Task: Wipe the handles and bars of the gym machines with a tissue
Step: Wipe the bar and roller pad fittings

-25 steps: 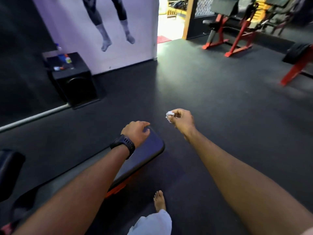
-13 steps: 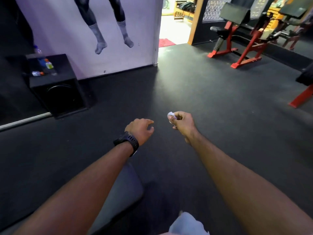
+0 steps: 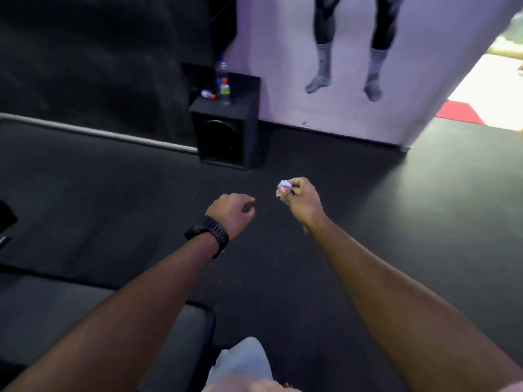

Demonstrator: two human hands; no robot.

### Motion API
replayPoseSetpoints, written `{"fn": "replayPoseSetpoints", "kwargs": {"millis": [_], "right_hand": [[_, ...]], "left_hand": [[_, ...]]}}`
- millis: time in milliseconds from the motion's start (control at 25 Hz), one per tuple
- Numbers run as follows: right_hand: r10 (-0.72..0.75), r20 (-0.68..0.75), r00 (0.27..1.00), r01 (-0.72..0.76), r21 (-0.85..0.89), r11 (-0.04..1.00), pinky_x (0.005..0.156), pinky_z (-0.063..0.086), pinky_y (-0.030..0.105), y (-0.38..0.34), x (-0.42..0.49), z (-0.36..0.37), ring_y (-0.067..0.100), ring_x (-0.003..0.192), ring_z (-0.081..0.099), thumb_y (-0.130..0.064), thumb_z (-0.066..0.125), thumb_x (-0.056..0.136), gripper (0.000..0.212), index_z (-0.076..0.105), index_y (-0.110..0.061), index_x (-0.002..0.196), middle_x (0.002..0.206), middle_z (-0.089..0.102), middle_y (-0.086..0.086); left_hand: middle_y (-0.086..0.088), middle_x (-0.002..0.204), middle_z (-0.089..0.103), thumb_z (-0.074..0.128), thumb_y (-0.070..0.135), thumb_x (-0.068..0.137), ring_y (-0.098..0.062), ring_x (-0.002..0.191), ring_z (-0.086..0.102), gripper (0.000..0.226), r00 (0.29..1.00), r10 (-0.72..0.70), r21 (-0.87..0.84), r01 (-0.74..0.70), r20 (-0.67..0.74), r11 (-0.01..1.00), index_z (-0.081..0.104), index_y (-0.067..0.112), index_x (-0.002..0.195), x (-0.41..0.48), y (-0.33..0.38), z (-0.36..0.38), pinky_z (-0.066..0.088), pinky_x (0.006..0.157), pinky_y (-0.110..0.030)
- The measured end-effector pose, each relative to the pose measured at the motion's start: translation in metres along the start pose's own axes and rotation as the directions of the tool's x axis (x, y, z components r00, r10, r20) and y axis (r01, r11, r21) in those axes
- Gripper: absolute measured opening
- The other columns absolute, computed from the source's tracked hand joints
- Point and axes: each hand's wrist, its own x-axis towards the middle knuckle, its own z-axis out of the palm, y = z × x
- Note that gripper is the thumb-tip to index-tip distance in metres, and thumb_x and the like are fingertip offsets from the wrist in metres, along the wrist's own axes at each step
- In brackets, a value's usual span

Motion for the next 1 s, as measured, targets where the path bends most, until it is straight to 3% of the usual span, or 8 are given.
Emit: {"fn": "replayPoseSetpoints", "kwargs": {"millis": [320,520,720,840,1000], "right_hand": [[-0.137,0.37,0.919,0.156,-0.023,0.987,0.088,0.058,0.041,-0.042,0.179,0.134,0.015,0.084,0.072,-0.012,0.064,0.089,0.009,0.07,-0.018,0.086,0.086,0.076,-0.001],[-0.138,0.528,0.838,0.19,-0.044,0.981,0.076,0.053,0.031,-0.105,0.259,0.247,0.007,0.077,0.065,-0.013,0.072,0.078,0.012,0.067,-0.023,0.083,0.084,0.073,-0.007],[-0.2,0.731,0.653,0.284,0.008,0.959,0.078,0.054,0.036,-0.155,0.308,0.381,0.008,0.074,0.063,-0.026,0.074,0.071,0.005,0.073,-0.03,0.074,0.077,0.074,-0.006],[-0.249,0.822,0.512,0.327,0.083,0.942,0.082,0.057,0.042,-0.18,0.338,0.469,0.012,0.078,0.066,-0.041,0.073,0.065,0.014,0.075,-0.031,0.075,0.08,0.076,-0.001],[-0.26,0.912,0.316,0.368,0.134,0.92,0.085,0.057,0.047,-0.235,0.37,0.594,0.012,0.077,0.066,-0.029,0.077,0.076,0.007,0.075,-0.023,0.078,0.078,0.076,0.0]], "left_hand": [[0.003,0.118,0.071,0.058,0.025,0.091,-0.02,0.112,0.063,0.033,0.909,-0.37,-0.178,0.339,-0.191,0.924,0.069,0.025,0.123,0.122,-0.097,-0.043,0.05,0.096,-0.033],[0.003,0.115,0.072,0.058,0.028,0.09,-0.019,0.11,0.064,0.035,0.786,-0.558,-0.274,0.494,-0.265,0.825,0.068,0.027,0.123,0.172,-0.165,-0.108,0.05,0.095,-0.031],[0.003,0.118,0.071,0.057,0.03,0.089,-0.021,0.113,0.063,0.037,0.611,-0.713,-0.307,0.645,-0.345,0.7,0.067,0.028,0.124,0.202,-0.248,-0.16,0.05,0.095,-0.033],[0.003,0.117,0.071,0.058,0.032,0.088,-0.023,0.112,0.064,0.036,0.487,-0.784,-0.351,0.708,-0.384,0.612,0.068,0.03,0.123,0.226,-0.306,-0.19,0.051,0.095,-0.036],[0.004,0.116,0.071,0.059,0.032,0.089,-0.02,0.112,0.064,0.035,0.265,-0.867,-0.477,0.748,-0.422,0.461,0.068,0.029,0.123,0.252,-0.376,-0.248,0.05,0.096,-0.035]]}}
